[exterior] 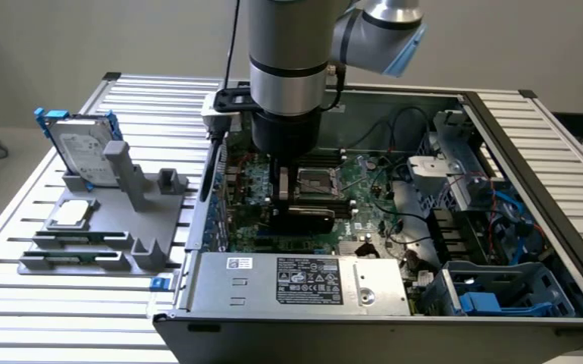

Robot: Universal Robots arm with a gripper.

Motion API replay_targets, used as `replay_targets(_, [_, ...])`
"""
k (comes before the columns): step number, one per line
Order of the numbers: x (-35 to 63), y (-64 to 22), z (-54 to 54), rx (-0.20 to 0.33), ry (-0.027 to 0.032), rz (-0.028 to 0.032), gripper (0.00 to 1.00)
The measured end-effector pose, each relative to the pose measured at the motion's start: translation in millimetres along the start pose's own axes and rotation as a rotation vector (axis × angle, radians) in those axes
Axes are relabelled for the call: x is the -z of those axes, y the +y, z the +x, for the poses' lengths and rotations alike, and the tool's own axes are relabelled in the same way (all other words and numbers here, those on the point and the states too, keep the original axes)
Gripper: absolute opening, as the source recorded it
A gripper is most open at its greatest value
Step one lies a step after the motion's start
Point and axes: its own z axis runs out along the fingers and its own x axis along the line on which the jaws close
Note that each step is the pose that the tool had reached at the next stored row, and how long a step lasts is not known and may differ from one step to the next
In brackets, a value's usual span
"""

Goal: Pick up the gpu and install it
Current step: 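Press down on the gpu until it lock into place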

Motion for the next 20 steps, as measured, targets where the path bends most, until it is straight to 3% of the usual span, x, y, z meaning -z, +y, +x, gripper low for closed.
replay_targets(20, [-7.1, 0.2, -8.0, 0.000, 0.0004, -0.0002, 0.11])
